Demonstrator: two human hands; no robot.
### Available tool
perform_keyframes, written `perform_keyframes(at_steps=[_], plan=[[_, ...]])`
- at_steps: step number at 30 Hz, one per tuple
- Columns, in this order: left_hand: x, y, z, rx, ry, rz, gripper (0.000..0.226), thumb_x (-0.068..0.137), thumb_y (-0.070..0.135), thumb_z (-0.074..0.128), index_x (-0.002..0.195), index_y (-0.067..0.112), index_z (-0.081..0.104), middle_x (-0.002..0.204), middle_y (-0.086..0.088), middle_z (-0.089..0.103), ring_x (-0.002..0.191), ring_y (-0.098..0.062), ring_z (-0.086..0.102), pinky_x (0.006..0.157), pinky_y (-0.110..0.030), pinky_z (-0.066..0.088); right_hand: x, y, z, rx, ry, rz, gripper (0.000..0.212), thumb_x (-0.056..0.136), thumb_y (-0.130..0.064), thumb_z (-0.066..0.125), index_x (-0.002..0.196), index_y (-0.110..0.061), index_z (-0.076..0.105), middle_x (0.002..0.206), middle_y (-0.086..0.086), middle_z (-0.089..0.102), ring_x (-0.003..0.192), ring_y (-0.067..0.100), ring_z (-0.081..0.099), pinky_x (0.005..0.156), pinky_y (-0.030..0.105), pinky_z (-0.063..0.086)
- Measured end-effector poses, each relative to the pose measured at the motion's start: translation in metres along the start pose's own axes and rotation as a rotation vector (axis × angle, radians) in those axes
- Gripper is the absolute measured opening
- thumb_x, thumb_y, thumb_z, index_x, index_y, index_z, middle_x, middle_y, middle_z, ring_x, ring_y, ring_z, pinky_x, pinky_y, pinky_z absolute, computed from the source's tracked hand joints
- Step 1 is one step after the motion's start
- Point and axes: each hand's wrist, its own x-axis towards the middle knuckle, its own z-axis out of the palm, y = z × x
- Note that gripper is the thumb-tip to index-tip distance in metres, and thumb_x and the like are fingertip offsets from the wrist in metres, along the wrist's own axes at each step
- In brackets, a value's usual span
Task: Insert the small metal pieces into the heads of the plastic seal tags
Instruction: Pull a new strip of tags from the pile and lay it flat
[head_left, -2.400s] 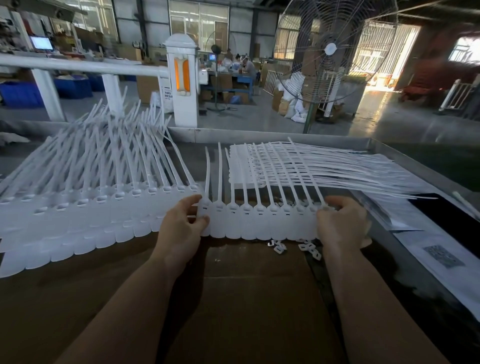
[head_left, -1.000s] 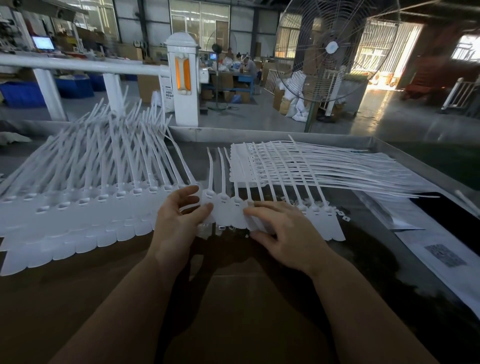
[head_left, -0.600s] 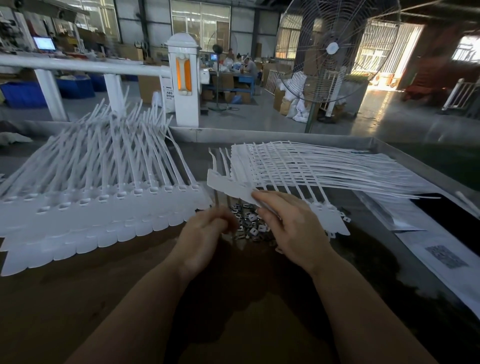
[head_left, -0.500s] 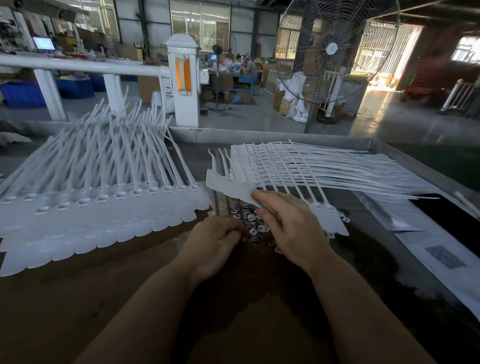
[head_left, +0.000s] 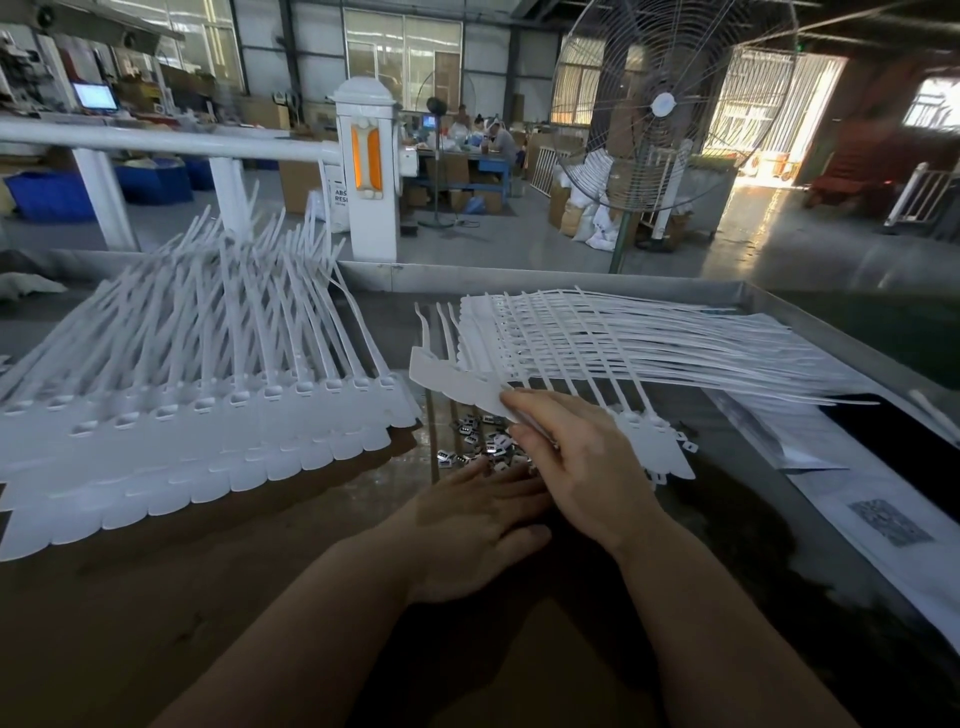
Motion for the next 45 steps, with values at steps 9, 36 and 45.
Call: perform_keyframes(at_steps=[9,36,45], plan=[[0.025,-0.014,-0.003,0.111,-0.033,-0.126,0.053,0.099,0.045,0.015,0.148,0.029,0.007,0.157,0.006,-0.002,0.142,-0.007,-0.014,0.115,-0.031,-0.013,0.002,0.000,-0.001,0.006,-0.024,0.019,0.032,0.093,-0.024,0.053,0.123,-0.017,0.061,0.124,-0.004,0.061,0.118,0.014,0.053,0.102,0.039,0.039],[-0.020,-0.027,-0.041,-1.451,0.733,-0.640,0.033,0.093,0.029,0.051,0.121,0.012,0.052,0.108,-0.013,0.061,0.095,-0.028,0.063,0.073,-0.034,0.055,0.002,-0.005,-0.010,-0.126,-0.177,-0.133,0.061,0.075,-0.060,0.052,0.120,-0.021,0.060,0.110,-0.008,0.064,0.100,0.003,0.054,0.093,0.030,0.042],[-0.028,-0.038,-0.029,-1.042,0.658,-0.742,0.018,0.080,0.007,0.063,0.084,0.024,0.060,0.085,0.007,0.060,0.079,-0.010,0.058,0.057,-0.023,0.042,0.000,-0.003,-0.005,-0.012,-0.243,-0.014,0.043,0.081,-0.054,0.059,0.111,-0.023,0.065,0.089,-0.017,0.057,0.082,-0.002,0.054,0.076,0.016,0.043]])
